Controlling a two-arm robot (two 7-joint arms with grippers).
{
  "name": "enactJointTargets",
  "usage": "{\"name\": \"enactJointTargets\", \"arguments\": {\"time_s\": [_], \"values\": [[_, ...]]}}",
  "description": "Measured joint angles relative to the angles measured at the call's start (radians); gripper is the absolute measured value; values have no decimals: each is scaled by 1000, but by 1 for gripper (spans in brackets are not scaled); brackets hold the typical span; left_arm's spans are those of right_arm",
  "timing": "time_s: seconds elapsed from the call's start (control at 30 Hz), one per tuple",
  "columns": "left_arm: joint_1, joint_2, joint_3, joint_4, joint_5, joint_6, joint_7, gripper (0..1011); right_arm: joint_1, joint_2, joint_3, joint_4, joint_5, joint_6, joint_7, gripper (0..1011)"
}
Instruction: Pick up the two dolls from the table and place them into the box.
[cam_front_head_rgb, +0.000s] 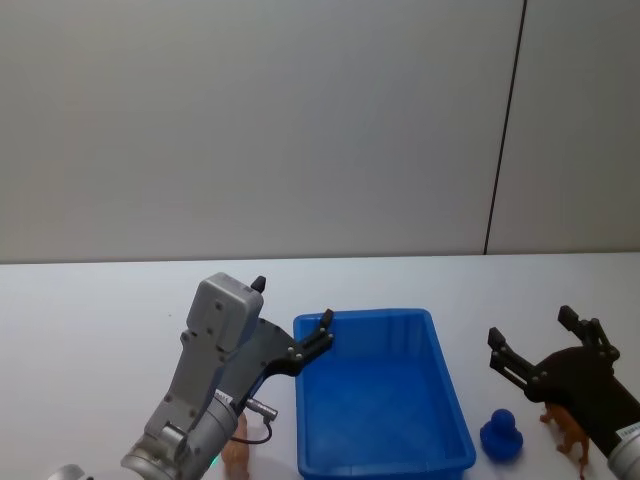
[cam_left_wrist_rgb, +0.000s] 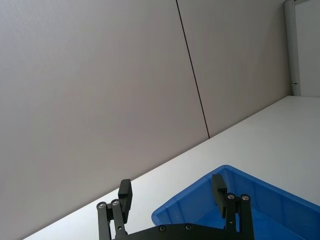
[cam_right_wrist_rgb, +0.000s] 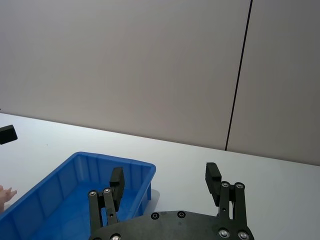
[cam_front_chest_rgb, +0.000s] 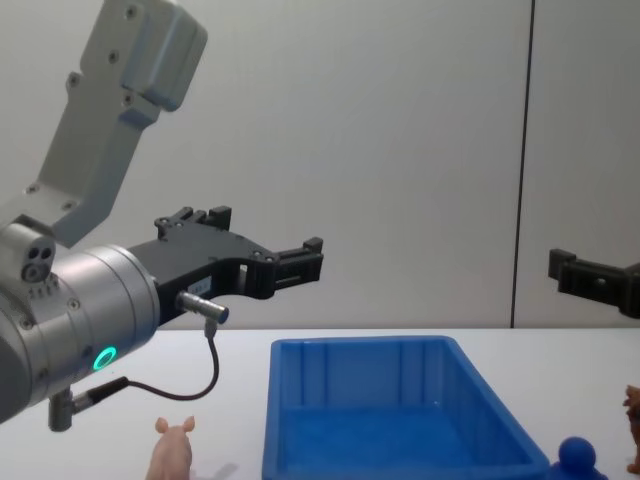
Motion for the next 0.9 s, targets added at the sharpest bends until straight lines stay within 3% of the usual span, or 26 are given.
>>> {"name": "enactJointTargets", "arguments": {"time_s": [0.9], "values": [[0, 0, 0, 0, 0, 0, 0, 1001, 0, 0, 0, 0, 0, 0, 0, 1001]]}}
